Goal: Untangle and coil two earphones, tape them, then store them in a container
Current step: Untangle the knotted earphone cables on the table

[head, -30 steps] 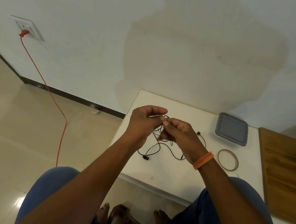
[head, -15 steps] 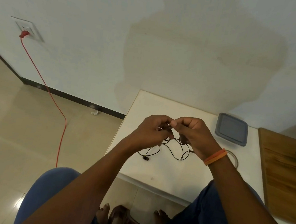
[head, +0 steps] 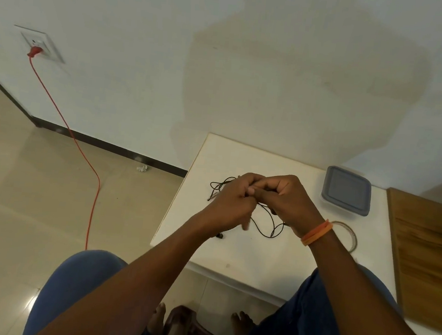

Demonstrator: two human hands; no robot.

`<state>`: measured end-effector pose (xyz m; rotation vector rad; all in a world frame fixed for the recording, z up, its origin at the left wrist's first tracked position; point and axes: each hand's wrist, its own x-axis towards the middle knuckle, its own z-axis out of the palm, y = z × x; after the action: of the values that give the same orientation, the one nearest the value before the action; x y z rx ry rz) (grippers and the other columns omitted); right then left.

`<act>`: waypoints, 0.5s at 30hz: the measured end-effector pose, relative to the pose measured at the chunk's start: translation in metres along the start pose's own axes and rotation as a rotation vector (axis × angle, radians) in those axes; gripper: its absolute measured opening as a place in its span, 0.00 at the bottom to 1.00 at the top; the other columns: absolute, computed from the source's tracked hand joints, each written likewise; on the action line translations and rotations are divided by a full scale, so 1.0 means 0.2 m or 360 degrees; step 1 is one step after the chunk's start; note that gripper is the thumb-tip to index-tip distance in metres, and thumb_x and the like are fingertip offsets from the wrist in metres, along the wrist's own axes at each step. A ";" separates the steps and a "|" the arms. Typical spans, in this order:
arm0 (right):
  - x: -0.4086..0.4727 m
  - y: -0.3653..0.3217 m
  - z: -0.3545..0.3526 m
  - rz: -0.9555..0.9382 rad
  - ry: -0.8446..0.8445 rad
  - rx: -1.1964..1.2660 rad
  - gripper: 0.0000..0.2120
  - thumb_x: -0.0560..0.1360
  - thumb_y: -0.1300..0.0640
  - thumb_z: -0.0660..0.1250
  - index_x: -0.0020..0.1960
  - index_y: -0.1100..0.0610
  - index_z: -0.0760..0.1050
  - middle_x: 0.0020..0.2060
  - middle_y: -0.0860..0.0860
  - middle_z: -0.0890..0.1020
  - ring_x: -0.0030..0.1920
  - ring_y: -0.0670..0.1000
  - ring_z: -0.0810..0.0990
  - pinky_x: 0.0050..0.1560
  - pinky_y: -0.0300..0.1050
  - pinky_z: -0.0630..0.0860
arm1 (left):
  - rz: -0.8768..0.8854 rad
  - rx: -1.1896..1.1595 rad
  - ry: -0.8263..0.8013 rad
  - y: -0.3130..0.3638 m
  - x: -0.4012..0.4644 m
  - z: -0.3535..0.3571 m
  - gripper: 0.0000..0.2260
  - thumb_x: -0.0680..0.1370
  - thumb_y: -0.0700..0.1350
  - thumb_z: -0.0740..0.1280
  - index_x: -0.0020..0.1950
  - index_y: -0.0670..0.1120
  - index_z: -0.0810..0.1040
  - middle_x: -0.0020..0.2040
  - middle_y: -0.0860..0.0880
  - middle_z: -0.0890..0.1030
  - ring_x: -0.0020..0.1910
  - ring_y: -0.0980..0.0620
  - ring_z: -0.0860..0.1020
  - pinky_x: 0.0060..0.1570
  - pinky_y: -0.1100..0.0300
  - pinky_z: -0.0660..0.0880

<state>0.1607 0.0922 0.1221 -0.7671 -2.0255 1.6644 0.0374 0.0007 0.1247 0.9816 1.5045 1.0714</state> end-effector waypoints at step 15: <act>0.00 0.00 -0.12 -0.0061 -0.0026 -0.0039 0.07 0.74 0.63 0.71 0.51 0.59 0.84 0.42 0.47 0.86 0.45 0.44 0.83 0.44 0.33 0.76 | -0.0521 0.0065 -0.0717 -0.02 0.00 -0.05 0.25 0.80 0.64 0.55 0.54 0.44 0.79 0.38 0.39 0.85 0.20 0.54 0.56 0.20 0.66 0.57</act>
<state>0.1759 0.1098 0.1267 -0.7206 -2.0620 1.6327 0.0268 -0.0026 0.1214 0.8935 1.2587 0.5430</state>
